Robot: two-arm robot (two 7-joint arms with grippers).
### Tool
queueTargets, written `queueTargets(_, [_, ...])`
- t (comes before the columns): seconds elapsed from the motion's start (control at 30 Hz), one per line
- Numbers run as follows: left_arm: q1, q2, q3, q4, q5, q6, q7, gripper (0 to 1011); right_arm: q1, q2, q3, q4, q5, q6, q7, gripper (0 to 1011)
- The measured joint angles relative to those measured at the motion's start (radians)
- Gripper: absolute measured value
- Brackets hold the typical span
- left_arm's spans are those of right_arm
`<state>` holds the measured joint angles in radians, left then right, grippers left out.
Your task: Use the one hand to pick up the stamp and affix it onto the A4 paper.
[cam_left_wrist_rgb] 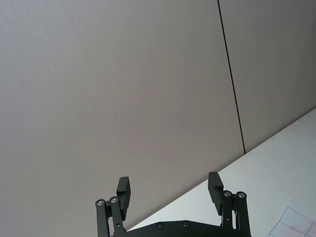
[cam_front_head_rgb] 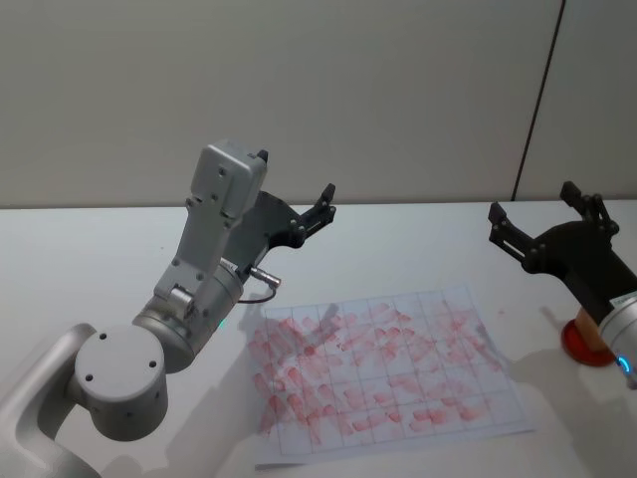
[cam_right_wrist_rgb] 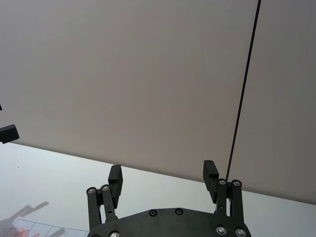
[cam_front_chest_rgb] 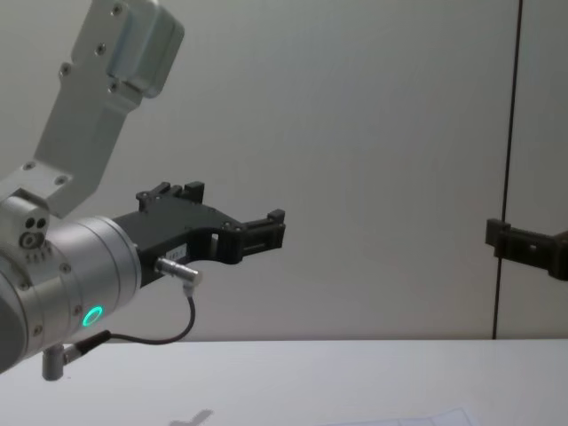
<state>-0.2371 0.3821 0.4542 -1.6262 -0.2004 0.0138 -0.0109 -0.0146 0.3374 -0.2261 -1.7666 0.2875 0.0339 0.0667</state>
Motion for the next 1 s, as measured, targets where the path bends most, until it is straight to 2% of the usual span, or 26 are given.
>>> queueTargets(1.0, [0.0,0.0,0.0,0.0,0.0,0.0,0.0,1001,0.0,0.001,0.001,0.0,0.0,0.0,0.0,1001])
